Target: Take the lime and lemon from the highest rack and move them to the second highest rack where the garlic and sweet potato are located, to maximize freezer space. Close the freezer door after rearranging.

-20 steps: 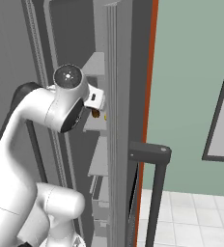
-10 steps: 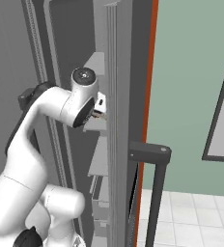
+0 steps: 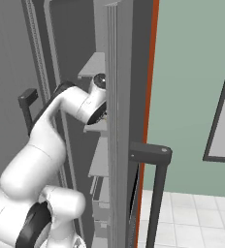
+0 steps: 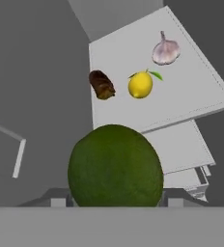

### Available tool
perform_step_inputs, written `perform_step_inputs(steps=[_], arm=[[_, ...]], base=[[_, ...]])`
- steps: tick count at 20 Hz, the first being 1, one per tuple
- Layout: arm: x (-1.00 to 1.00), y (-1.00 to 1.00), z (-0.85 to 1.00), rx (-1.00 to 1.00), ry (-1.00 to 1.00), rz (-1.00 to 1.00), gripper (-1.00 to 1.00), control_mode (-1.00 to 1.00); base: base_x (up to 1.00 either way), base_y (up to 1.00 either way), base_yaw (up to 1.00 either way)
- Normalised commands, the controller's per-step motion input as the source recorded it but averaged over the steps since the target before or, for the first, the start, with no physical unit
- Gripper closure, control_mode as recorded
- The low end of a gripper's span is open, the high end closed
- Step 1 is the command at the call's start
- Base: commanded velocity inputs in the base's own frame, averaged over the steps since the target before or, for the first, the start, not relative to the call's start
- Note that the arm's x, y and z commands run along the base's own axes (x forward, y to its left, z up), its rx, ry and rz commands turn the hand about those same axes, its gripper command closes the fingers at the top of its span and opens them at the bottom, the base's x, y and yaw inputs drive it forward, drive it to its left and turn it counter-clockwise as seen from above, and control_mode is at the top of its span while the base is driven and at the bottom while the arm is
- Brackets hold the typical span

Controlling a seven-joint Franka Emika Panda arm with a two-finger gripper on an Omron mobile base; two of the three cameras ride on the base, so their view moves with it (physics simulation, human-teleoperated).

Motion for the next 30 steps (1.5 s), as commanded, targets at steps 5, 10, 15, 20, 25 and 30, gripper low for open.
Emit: perform_step_inputs(steps=[5, 10, 15, 20, 25, 30], arm=[[0.70, -0.04, -0.11, 0.00, 0.09, 0.00, 1.00, -1.00], [0.67, -0.12, -0.26, 0.00, 0.03, -0.01, 1.00, -1.00], [0.47, -0.22, -0.52, 0.00, 0.00, 0.00, 1.00, -1.00], [0.47, -0.29, -0.25, 0.00, 0.00, 0.00, 1.00, -1.00], [0.35, -0.14, -0.11, 0.00, 0.01, 0.00, 1.00, -1.00], [0.21, -0.02, -0.25, 0.00, 0.01, 0.00, 1.00, -1.00]], base=[[0.00, 0.00, 0.00], [0.00, 0.00, 0.00], [0.00, 0.00, 0.00], [0.00, 0.00, 0.00], [0.00, 0.00, 0.00], [0.00, 0.00, 0.00]])
